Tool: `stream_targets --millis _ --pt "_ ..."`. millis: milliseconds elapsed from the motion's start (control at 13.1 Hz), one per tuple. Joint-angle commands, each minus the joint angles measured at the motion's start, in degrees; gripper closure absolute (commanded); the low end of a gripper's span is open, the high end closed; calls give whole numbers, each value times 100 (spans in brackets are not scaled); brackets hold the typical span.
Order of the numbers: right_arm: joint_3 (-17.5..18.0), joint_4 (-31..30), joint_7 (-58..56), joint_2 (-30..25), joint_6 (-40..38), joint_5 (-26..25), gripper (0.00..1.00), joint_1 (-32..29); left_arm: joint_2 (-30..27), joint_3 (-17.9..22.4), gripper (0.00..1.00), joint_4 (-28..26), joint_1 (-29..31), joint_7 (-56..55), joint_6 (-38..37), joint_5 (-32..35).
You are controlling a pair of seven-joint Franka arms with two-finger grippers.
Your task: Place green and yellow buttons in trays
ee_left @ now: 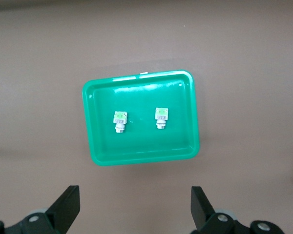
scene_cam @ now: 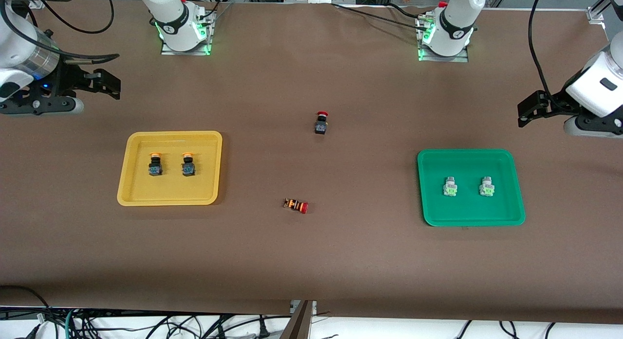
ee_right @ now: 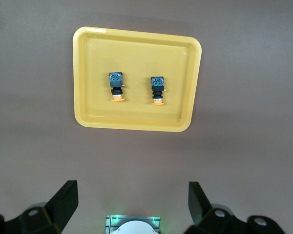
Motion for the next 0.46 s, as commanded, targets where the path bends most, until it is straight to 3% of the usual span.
stream_targets --millis 0,382 --pt "34 198 -82 161 -127 45 0 -62 -419 143 0 -675 -170 102 368 -67" --pt "42 207 -82 152 -162 19 0 -26 -393 239 0 -666 -294 93 368 -67"
